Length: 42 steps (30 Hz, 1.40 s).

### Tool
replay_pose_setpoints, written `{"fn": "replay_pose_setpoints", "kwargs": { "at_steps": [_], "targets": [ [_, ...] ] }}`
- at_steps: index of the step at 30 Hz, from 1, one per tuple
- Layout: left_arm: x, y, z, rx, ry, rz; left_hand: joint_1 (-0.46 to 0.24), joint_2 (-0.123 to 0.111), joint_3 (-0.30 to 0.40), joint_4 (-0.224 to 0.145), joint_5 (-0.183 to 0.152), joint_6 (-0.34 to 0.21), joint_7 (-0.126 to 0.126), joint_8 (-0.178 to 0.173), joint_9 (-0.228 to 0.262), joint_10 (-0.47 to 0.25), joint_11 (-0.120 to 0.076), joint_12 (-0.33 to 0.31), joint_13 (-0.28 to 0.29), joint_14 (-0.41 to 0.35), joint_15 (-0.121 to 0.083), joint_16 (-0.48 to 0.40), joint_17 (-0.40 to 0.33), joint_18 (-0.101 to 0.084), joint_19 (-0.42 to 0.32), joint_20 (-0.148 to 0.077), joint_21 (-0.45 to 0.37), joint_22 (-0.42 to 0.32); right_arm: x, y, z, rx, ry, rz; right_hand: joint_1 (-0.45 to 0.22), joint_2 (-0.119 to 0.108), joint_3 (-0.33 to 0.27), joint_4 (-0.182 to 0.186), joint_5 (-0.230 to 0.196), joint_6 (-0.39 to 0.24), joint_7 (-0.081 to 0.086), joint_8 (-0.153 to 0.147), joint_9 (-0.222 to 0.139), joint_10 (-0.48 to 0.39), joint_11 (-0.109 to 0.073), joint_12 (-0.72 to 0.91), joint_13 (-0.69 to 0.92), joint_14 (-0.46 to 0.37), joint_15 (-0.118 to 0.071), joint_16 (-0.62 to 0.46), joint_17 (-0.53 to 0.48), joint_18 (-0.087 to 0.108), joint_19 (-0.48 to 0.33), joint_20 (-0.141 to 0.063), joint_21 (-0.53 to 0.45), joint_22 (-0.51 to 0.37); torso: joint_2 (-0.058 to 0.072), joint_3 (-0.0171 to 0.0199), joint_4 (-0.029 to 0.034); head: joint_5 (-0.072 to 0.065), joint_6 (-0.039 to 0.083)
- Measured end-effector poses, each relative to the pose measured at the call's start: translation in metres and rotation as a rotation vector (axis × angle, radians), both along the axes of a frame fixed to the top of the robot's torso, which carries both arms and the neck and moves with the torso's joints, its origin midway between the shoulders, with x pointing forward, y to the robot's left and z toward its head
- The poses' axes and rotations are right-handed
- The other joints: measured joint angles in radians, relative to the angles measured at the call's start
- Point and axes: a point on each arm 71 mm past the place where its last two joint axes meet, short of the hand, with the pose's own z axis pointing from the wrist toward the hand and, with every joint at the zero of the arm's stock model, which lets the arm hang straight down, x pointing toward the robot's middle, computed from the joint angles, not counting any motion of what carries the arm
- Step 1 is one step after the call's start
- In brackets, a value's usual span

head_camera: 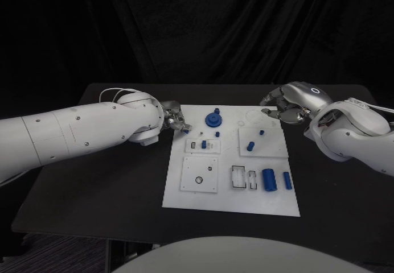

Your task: Assemble the parts on the task board

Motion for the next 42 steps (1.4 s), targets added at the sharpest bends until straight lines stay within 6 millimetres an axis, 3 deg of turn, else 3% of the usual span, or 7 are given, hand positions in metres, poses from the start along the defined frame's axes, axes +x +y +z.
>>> {"fn": "replay_pose_setpoints", "kwargs": {
  "at_steps": [15, 42],
  "targets": [
    [-0.024, -0.01, 0.003, -0.029, 0.009, -0.044, -0.008, -0.008, 0.013, 0.007, 0.0, 0.004, -0.004, 0.0, 0.0, 0.0, 0.0, 0.0, 0.0, 0.0, 0.0, 0.0, 0.0, 0.0, 0.004, -0.004, 0.0, 0.0, 0.0, 0.0, 0.0, -0.001, 0.001, -0.001, 0.0, 0.0, 0.0, 0.0, 0.0, 0.0, 0.0, 0.0, 0.0, 0.0, 0.0, 0.0, 0.0, 0.0, 0.0, 0.0, 0.0, 0.0, 0.0, 0.0, 0.0, 0.0, 0.002, -0.0004, 0.0006, 0.003, 0.0],
    [-0.027, -0.018, -0.007, -0.018, 0.038, -0.052, -0.02, -0.02, 0.025, 0.019, -0.017, 0.007, 0.0, 0.0, 0.001, 0.0, 0.0, 0.0, 0.0, 0.004, -0.004, 0.0, 0.0, 0.0, 0.004, -0.004, 0.0, 0.0, 0.0, 0.0, -0.002, -0.002, 0.005, -0.002, 0.0, 0.0, 0.003, -0.003, 0.004, 0.0, 0.0, 0.0, 0.0, 0.0, 0.0, 0.0, 0.001, 0.0, 0.0, 0.0, 0.0, 0.0, 0.0, 0.0, 0.0, 0.0, 0.002, -0.0005, -0.0024, 0.01, 0.0]
  ]
}}
